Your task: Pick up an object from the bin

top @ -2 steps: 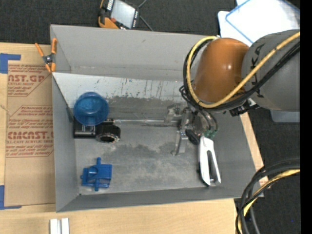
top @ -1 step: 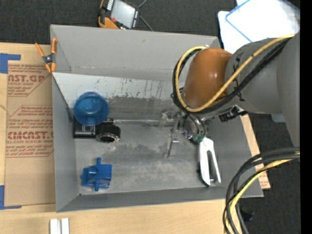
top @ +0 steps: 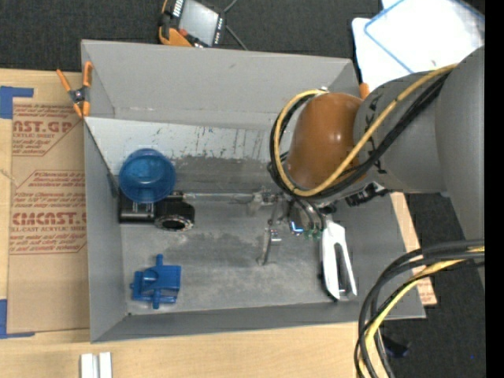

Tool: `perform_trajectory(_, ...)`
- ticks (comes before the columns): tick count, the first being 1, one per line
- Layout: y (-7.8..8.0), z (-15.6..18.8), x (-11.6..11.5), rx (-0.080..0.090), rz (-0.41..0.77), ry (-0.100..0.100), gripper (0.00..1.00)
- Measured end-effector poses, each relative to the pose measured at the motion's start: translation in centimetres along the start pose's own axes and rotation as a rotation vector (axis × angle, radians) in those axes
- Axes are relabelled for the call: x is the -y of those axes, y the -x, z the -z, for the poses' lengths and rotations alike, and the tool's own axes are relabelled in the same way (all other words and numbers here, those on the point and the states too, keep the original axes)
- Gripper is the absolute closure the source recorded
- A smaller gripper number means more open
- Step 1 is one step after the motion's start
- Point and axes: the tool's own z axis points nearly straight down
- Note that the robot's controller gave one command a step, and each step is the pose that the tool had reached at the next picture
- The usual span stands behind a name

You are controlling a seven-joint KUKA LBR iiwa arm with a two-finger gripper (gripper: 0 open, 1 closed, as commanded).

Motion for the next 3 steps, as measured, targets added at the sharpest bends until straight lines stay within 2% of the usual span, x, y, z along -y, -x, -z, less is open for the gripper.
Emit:
perform_trajectory(1, 0.3, -3.4, 6.0, -0.005, 0.02, -0.003, 0.0)
perform_trajectory(2, 0.2, -3.1, 11.5, 0.005, -0.111, 0.004, 1.0)
perform_trajectory(3, 0.2, -3.1, 11.5, 0.006, -0.111, 0.004, 1.0)
